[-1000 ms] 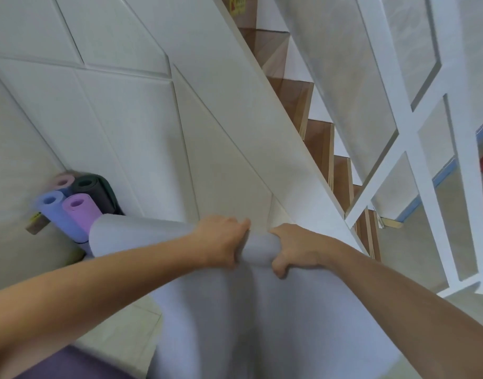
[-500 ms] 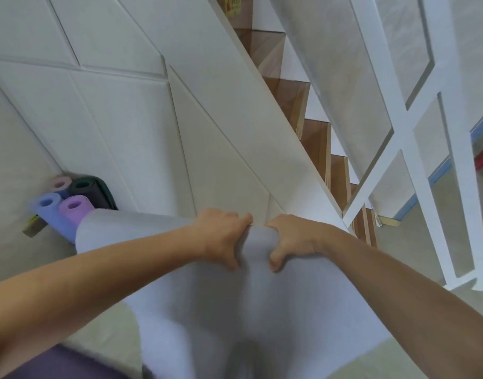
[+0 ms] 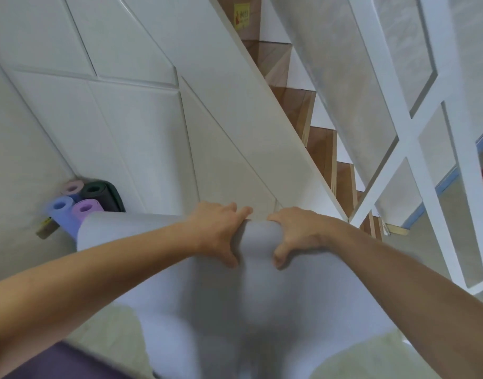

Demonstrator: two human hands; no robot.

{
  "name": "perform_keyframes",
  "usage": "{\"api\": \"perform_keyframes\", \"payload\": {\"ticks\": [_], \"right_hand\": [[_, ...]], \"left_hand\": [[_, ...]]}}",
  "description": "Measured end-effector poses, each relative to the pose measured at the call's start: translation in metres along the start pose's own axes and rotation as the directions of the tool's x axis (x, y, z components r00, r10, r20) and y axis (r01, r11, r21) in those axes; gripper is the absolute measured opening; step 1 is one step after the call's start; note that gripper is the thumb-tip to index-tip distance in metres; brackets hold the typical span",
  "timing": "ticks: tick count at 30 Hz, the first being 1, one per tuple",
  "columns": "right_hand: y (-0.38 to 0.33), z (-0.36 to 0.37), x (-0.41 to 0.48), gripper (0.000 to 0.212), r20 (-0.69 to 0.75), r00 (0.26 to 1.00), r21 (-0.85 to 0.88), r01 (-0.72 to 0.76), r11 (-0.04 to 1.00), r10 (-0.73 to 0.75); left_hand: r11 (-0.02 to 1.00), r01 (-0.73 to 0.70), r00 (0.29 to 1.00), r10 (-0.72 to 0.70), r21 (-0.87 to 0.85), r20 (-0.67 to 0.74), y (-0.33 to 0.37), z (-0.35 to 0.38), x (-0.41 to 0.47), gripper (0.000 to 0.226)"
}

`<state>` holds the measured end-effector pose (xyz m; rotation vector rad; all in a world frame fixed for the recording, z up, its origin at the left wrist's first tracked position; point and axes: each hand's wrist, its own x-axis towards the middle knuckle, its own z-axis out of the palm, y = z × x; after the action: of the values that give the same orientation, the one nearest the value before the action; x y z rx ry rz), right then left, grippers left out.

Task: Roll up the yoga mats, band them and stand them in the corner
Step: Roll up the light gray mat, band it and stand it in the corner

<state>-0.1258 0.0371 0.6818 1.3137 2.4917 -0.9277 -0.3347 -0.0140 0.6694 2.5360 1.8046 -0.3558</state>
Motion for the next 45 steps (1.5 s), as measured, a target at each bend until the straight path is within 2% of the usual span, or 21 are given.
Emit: {"api": "perform_keyframes", "payload": {"ticks": [2,3,6,9,10,12,14,16,18,19,22,24,26,28,30,33,36,38,40,43,45], "right_hand": [[0.002,-0.001,-0.001,0.053,0.056,0.998,0.044,-0.009,0.999,0.006],[0.000,0.002,-0.002,0.065,0.037,0.999,-0.030,-0.011,0.999,0.012],[-0.005,0.024,-0.004,0.108,-0.188,0.981,-0.477,-0.045,0.878,-0.052],[-0.012,0.036,-0.005,0.079,-0.307,0.933,-0.575,-0.023,0.818,-0.189],[-0.013,0.031,-0.006,0.066,-0.300,0.936,-0.526,-0.002,0.851,-0.183],[-0.014,0.014,-0.008,0.046,-0.259,0.960,-0.372,0.004,0.928,-0.108],[-0.011,-0.006,-0.009,0.041,-0.163,0.986,-0.180,-0.004,0.984,-0.026],[-0.010,-0.017,-0.011,0.042,-0.075,0.997,-0.031,0.001,1.000,-0.003],[-0.010,-0.015,-0.014,0.049,-0.053,0.998,-0.058,0.022,0.998,-0.025],[-0.011,-0.010,-0.015,0.061,-0.066,0.997,-0.154,0.028,0.988,-0.038],[-0.011,0.016,-0.017,0.118,-0.224,0.967,-0.567,-0.026,0.823,-0.124],[-0.013,0.026,-0.018,0.114,-0.337,0.920,-0.644,-0.070,0.762,-0.200],[-0.014,0.019,-0.019,0.091,-0.373,0.896,-0.609,-0.041,0.792,-0.240],[-0.014,0.005,-0.019,0.068,-0.361,0.904,-0.536,-0.003,0.844,-0.227],[-0.017,-0.010,-0.019,0.060,-0.337,0.923,-0.502,-0.009,0.865,-0.187],[-0.021,-0.026,-0.019,0.052,-0.262,0.957,-0.385,0.014,0.923,-0.124],[-0.019,-0.036,-0.023,0.046,-0.120,0.992,-0.105,0.033,0.994,-0.045],[-0.017,-0.037,-0.027,0.046,-0.062,0.997,-0.011,0.038,0.999,-0.039],[-0.018,-0.031,-0.031,0.062,-0.069,0.995,-0.113,0.069,0.991,-0.078],[-0.014,-0.011,-0.036,0.121,-0.221,0.962,-0.560,0.012,0.828,-0.163],[-0.014,0.005,-0.036,0.122,-0.335,0.908,-0.712,-0.070,0.699,-0.250]], "left_hand": [[0.999,0.020,0.997,-0.022,-0.027,-0.072,0.003,0.008,-0.003,0.081],[0.997,0.035,0.998,-0.039,-0.071,-0.055,0.002,0.008,-0.003,0.071],[0.909,0.112,0.991,-0.071,-0.401,0.116,-0.006,-0.001,0.005,0.053],[0.706,0.186,0.955,0.035,-0.683,0.296,-0.017,-0.014,0.006,0.064],[0.717,0.173,0.949,0.062,-0.675,0.310,-0.018,-0.017,0.005,0.073],[0.872,0.091,0.957,0.057,-0.481,0.285,-0.015,-0.023,0.000,0.094],[0.990,0.013,0.990,0.008,-0.144,0.143,-0.008,-0.019,-0.008,0.112],[1.000,0.012,0.999,-0.012,0.004,-0.030,-0.002,-0.010,-0.015,0.106],[0.998,0.048,0.996,-0.050,-0.040,-0.070,-0.001,-0.007,-0.016,0.085],[0.993,0.077,0.996,-0.081,-0.085,-0.046,-0.003,-0.009,-0.014,0.076],[0.896,0.179,0.981,-0.130,-0.407,0.146,-0.014,-0.021,-0.008,0.063],[0.747,0.212,0.966,-0.062,-0.630,0.252,-0.022,-0.027,-0.005,0.057],[0.681,0.208,0.961,-0.009,-0.702,0.277,-0.023,-0.034,-0.008,0.055],[0.720,0.179,0.963,0.009,-0.671,0.268,-0.016,-0.040,-0.013,0.062],[0.825,0.135,0.974,-0.010,-0.549,0.225,-0.009,-0.045,-0.019,0.075],[0.986,0.089,0.993,-0.076,-0.140,0.095,0.003,-0.047,-0.028,0.113],[0.992,0.088,0.995,-0.084,0.086,-0.053,0.012,-0.036,-0.034,0.130],[0.991,0.095,0.989,-0.084,0.089,-0.120,0.016,-0.029,-0.035,0.118],[0.993,0.106,0.983,-0.096,0.051,-0.156,0.011,-0.029,-0.033,0.094],[0.982,0.170,0.984,-0.174,-0.077,-0.047,0.000,-0.045,-0.026,0.078],[0.952,0.210,0.977,-0.196,-0.224,0.083,-0.007,-0.055,-0.021,0.071]]}}
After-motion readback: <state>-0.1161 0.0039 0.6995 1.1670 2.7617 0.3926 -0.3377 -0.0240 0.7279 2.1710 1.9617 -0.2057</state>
